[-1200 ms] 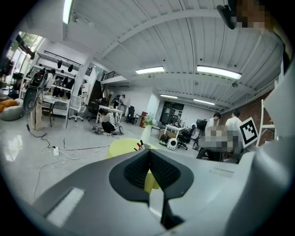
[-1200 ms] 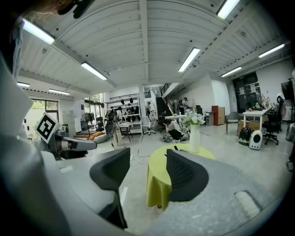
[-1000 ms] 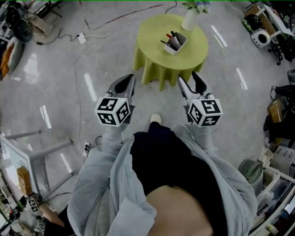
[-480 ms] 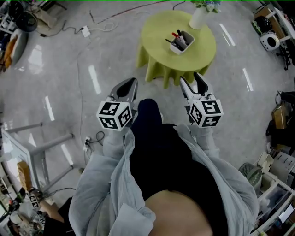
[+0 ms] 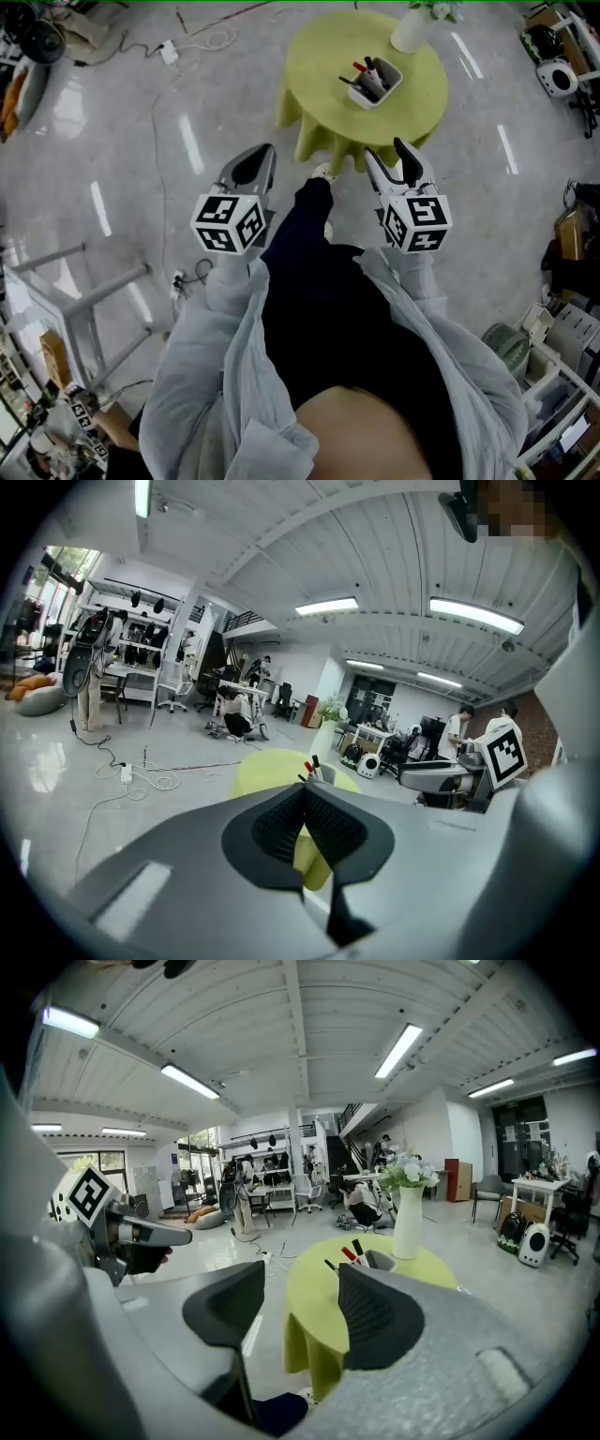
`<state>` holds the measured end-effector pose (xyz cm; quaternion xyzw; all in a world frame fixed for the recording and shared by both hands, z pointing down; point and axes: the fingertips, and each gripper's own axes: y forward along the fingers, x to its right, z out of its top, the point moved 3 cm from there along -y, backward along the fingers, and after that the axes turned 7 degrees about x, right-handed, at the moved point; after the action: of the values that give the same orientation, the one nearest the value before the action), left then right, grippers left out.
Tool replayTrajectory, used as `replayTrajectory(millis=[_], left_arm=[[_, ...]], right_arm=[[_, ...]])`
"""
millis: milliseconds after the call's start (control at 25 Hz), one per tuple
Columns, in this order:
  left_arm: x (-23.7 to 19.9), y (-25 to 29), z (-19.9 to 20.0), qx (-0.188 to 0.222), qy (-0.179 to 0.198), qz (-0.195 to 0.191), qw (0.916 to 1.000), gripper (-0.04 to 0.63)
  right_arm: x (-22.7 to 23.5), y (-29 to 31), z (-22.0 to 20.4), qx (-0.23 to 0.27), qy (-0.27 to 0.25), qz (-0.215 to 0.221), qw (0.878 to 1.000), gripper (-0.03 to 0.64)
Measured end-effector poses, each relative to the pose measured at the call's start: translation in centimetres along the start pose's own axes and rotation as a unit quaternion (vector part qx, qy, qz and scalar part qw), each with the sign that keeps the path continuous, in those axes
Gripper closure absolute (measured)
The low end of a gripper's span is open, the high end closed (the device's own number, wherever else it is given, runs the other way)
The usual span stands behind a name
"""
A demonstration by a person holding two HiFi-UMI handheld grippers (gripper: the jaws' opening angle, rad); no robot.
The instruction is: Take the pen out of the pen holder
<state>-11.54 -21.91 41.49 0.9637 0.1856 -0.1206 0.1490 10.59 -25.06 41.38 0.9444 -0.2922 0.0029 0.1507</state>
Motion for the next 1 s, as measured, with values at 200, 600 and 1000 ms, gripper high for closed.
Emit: replayTrajectory(millis=[200,600,1000], left_arm=[[-1.3,3.7,0.2,-0.011,-0.011,-0.007,0.9998,0.577],[-4.3,10.8,0.7,-0.036,-0.012,-0.008,0.9992,0.577],[-7.9,14.3,-0.5,-0.058,-0.035,0.020,0.9975,0.577]], right_arm=[[1.7,3.0,-0.2,-0.025,-0.011,-0.005,1.000,0.374],[4.4,10.0,-1.1,-0.072,-0.066,0.008,0.995,0.380],[5.4,16.7,-2.6,-0.110,-0.128,0.050,0.985,0.382]])
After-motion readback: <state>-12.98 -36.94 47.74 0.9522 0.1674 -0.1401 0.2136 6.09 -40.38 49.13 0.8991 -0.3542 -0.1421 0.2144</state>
